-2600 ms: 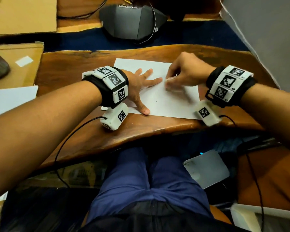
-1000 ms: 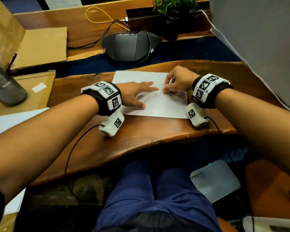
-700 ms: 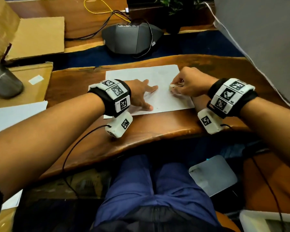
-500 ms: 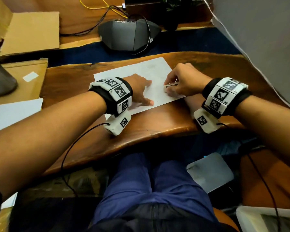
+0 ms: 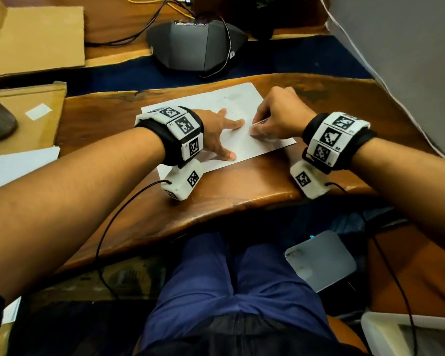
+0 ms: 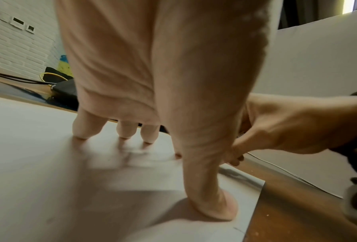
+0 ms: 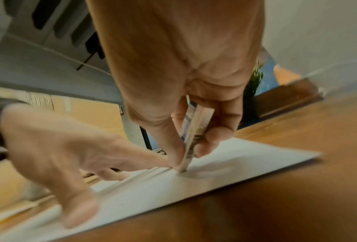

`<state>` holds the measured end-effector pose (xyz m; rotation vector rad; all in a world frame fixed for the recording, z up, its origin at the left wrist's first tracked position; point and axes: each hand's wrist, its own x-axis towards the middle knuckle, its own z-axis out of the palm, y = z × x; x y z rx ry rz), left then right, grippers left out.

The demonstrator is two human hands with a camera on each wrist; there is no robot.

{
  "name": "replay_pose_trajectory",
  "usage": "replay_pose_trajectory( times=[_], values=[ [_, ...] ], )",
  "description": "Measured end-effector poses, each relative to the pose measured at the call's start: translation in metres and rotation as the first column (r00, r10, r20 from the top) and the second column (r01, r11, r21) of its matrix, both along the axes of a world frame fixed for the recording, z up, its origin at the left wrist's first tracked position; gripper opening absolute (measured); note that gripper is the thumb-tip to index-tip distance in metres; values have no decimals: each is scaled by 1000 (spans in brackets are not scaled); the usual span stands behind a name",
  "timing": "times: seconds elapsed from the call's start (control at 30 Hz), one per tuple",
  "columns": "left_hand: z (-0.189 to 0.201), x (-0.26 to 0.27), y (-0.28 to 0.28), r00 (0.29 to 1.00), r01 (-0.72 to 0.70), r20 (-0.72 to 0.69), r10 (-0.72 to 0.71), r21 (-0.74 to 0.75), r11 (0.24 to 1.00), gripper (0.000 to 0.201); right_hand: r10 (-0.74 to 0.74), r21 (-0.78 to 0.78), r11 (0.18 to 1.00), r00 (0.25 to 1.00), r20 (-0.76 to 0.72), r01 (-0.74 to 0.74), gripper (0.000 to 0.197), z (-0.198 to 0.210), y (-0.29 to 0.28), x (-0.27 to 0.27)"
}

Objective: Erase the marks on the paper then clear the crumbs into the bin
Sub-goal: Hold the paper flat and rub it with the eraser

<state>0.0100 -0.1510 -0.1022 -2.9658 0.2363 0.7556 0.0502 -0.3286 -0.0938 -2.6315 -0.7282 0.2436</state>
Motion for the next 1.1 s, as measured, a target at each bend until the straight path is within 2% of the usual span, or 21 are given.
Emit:
replay_pose_trajectory(
  times=[0.07, 0.17, 0.3, 0.33, 0.43, 0.47, 0.6, 0.67, 0.73, 0.77, 0.9, 0.93, 1.03, 1.1],
  values=[
    [0, 0, 0, 1000, 0, -1, 0, 2, 1000, 97, 17, -16, 1000, 998, 62, -16, 9, -3, 4, -7],
    [2, 0, 1, 1000, 0, -11, 0, 4, 1000, 96, 165, -73, 984, 985, 55, -161, 11, -3, 12, -24],
    [3, -1, -2, 1000, 6, -14, -6, 34, 999, 98, -41, -32, 999, 998, 51, 42, 11, 3, 1, 3],
    [3, -1, -2, 1000, 3, -19, -3, 40, 999, 99, -27, -32, 999, 997, 66, 29, 10, 2, 3, -1],
    [5, -1, -1, 999, -1, -44, 3, 44, 999, 103, 181, -82, 981, 982, 50, -176, 9, -2, 14, -30],
    [5, -1, -1, 999, -1, -48, 3, 47, 999, 104, 177, -87, 981, 984, 15, -175, 8, 1, 13, -29],
    [4, -1, -1, 999, -10, -42, 12, 49, 999, 108, -60, -29, 998, 998, 1, 60, 9, 7, 2, 4],
    [5, -2, 0, 999, -10, -41, 13, 56, 998, 108, -2, -52, 999, 999, 42, 4, 9, 3, 7, -6],
    [5, -3, -1, 999, -11, -39, 13, 51, 999, 106, 139, -98, 986, 990, 18, -136, 10, 2, 11, -25],
    [5, -2, -1, 999, -10, -39, 12, 49, 999, 106, 152, -110, 982, 988, -1, -151, 10, 4, 11, -25],
    [3, 0, -1, 998, -15, -54, 19, 65, 998, 110, -90, -54, 994, 996, 11, 91, 12, 11, -2, 8],
    [3, 0, -1, 998, -21, -60, 25, 67, 998, 111, -76, -58, 995, 997, 27, 78, 11, 9, -2, 6],
    [5, -2, -1, 996, -31, -79, 37, 69, 997, 112, 132, -94, 987, 991, -7, -132, 10, 4, 6, -19],
    [6, -2, -1, 996, -39, -84, 44, 63, 997, 112, 135, -107, 985, 990, -31, -138, 11, 5, 6, -16]
  ],
)
